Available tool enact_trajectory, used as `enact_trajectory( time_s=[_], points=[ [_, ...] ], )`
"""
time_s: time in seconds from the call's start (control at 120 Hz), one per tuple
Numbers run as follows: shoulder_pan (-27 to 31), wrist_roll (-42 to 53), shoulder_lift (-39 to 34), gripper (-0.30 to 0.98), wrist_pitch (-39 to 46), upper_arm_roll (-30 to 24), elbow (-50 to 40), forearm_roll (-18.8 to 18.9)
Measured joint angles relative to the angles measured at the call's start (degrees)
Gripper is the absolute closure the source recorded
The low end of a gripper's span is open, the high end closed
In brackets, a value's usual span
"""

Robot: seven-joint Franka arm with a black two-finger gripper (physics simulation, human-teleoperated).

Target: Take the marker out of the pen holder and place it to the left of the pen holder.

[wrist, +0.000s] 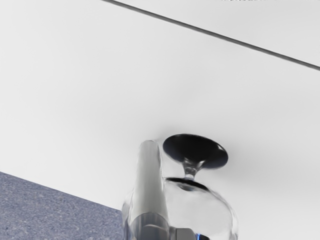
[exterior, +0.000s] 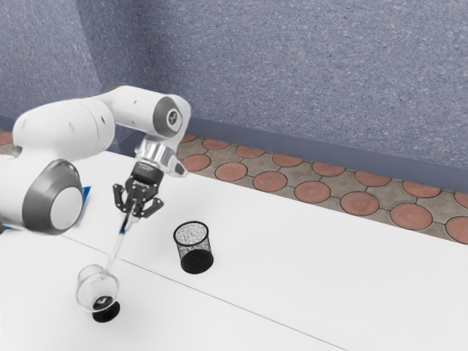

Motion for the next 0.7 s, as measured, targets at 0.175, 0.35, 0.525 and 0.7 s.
enact_trajectory(
  time_s=[0.175,0.35,0.525,0.7],
  points=[
    [1.2,-0.7,0.2,0.36,0.5,0.1,-0.6,-1.0],
    [1.2,-1.5,-2.8,0.16,2.4,-0.9,-0.7,-1.2],
    [-1.2,-1.9,-24.9,0.07,13.1,-3.8,-15.6,-0.6],
    [-9.7,0.1,-39.2,0.03,23.6,1.6,-19.5,0.8]
  ],
)
